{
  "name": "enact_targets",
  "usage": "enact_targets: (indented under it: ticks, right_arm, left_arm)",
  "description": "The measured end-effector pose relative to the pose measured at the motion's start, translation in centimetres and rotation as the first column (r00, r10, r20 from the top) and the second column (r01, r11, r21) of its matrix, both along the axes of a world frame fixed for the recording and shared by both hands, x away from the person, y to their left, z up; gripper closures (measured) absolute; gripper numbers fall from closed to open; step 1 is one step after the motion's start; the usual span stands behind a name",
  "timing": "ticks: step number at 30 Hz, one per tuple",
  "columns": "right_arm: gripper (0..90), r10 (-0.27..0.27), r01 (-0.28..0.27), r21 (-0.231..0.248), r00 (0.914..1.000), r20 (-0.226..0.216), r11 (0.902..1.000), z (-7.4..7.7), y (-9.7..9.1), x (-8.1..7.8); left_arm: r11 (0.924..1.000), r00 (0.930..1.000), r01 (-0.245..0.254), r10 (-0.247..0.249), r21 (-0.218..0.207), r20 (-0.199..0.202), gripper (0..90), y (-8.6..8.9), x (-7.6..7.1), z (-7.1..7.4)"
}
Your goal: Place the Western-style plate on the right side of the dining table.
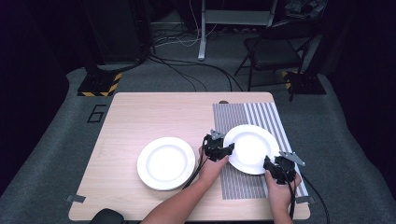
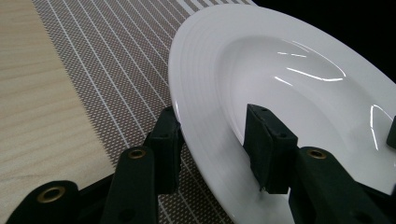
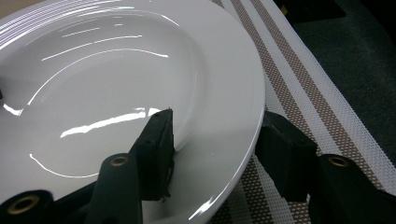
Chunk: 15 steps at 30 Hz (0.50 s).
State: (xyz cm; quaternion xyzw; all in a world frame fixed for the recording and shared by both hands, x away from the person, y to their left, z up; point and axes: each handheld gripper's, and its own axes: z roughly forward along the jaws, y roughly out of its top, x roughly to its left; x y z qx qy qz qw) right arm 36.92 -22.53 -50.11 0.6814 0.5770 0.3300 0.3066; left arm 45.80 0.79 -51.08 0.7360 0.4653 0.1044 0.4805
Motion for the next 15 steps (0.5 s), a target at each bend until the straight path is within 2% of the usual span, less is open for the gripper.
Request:
enact_targets:
  ticks: [3, 7, 15]
  right_arm:
    - [46.5, 0.001, -0.001, -0.013, 1.0000, -0.001, 0.9999, 0.02, -0.06, 0.21]
    - [46.9, -0.006, 0.006, -0.008, 0.9999, -0.014, 1.0000, -0.13, -0.39, 0.64]
    - [47.1, -0.011, 0.011, -0.008, 0.9999, -0.013, 0.9999, -0.46, -0.76, 0.86]
  left_arm:
    - [1.0000, 1.0000, -0.003, 0.003, 0.000, -0.006, 57.4, -0.25, 0.32, -0.22]
    - [1.0000, 1.0000, -0.004, 0.004, 0.006, -0.008, 57.4, -0.57, 0.55, -0.27]
    - [0.9997, 1.0000, 0.006, -0.006, 0.025, -0.007, 57.2, -1.09, 0.88, -0.50]
